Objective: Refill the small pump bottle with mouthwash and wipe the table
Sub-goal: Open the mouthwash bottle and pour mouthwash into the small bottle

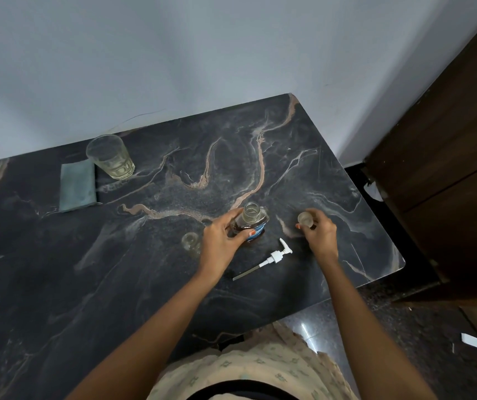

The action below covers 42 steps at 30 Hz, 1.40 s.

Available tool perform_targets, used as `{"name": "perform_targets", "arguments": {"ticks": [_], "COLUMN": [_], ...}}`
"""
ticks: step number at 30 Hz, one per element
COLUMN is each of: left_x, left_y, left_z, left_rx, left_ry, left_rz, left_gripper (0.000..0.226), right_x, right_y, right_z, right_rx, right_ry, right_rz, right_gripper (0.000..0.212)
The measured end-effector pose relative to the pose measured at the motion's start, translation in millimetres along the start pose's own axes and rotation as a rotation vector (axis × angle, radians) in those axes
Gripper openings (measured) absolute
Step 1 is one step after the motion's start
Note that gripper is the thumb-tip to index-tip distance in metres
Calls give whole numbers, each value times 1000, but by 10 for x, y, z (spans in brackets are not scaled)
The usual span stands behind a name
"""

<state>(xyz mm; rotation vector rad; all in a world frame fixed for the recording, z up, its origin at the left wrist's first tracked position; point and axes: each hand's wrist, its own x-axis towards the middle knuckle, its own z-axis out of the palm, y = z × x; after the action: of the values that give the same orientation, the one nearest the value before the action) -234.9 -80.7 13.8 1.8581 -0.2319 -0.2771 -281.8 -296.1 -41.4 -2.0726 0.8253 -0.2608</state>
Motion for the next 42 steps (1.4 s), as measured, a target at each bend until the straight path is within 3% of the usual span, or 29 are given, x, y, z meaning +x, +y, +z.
{"name": "perform_targets", "arguments": {"ticks": [10, 15, 19, 22, 24, 32, 42], "left_x": [-5, 1, -4, -6, -11, 3, -205], "left_y": [-15, -9, -15, -17, -13, 115, -149], "left_z": [13, 2, 6, 6, 3, -170, -857], "left_rx": [-20, 17, 31, 48, 64, 90, 80], "left_ry": [8, -1, 2, 6, 1, -118, 32], "left_rz": [-9, -5, 4, 10, 20, 29, 26], "left_gripper": [56, 54, 54, 51, 49, 66, 73], "right_x": [-19, -89, -143, -198, -223, -290, -264], "right_y": [56, -68, -374, -557, -615, -685, -666], "right_z": [-11, -22, 9, 99, 188, 399, 418], "right_rx": [49, -8, 99, 197, 236, 401, 387], "right_ry": [8, 70, -183, -454, -535, -551, -580], "right_rz": [31, -118, -274, -279, -280, -187, -117], "right_gripper": [44, 60, 66, 79, 81, 59, 58]}}
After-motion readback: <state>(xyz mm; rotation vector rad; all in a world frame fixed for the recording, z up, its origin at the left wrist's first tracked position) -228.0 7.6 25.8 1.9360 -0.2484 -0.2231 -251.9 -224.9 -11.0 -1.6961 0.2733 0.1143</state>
